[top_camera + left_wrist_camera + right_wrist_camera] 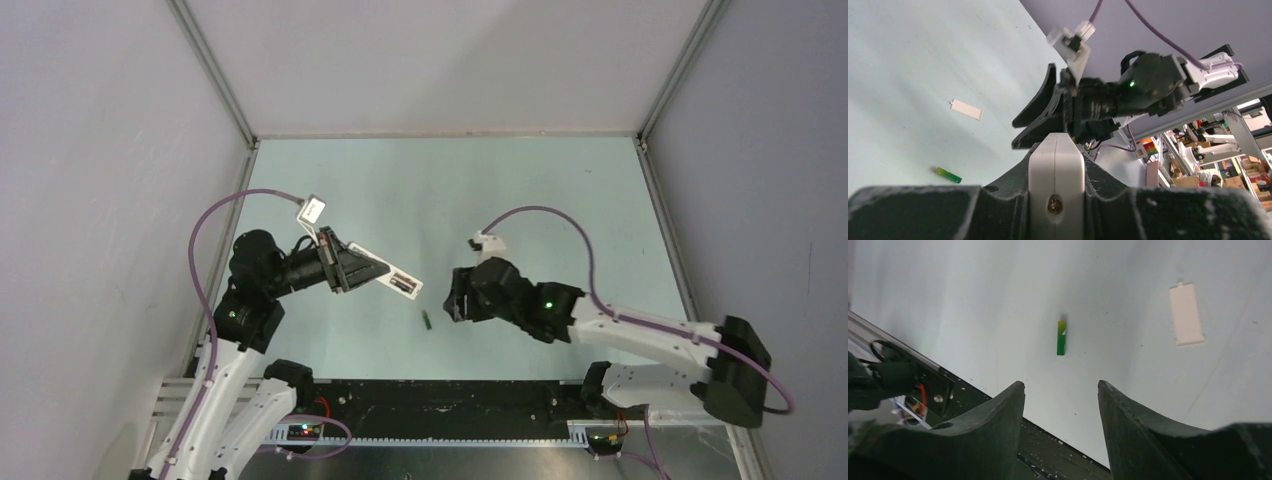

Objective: Load the batteries into the remote control

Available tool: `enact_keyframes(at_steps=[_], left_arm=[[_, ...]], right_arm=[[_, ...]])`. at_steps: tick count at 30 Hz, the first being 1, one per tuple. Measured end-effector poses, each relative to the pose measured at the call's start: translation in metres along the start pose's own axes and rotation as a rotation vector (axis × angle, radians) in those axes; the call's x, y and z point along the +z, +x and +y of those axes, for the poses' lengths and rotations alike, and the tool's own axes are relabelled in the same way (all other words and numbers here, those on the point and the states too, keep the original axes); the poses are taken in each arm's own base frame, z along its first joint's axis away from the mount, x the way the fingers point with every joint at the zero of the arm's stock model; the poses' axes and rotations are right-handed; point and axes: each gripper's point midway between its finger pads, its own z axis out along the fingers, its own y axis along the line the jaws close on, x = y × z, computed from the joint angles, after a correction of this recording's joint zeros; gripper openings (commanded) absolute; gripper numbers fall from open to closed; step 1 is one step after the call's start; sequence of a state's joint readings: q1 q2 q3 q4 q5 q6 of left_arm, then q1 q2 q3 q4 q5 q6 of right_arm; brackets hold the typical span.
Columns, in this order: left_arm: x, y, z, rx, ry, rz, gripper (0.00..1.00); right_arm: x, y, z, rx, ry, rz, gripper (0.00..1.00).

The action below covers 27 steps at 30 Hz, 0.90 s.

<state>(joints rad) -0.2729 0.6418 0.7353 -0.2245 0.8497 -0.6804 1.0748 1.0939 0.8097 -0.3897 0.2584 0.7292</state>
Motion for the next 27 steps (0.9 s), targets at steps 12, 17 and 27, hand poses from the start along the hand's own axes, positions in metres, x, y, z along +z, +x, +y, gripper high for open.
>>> enact_keyframes(at_steps=[12,17,27], left_arm=[[-0.003,-0.007,0.039,-0.103,-0.118,-0.036,0.0],[-0.003,-0.002,0.071,-0.196,-0.191,-0.033,0.0],[-0.008,0.001,0.101,-0.291,-0.268,-0.045,0.0]], right_arm=[[0.079,0.09,0.005,-0.162,0.047,0.242,0.54],[0.092,0.096,0.018,-0.184,0.044,0.243,0.54],[0.118,0.092,0.013,-0.217,0.146,0.212,0.49]])
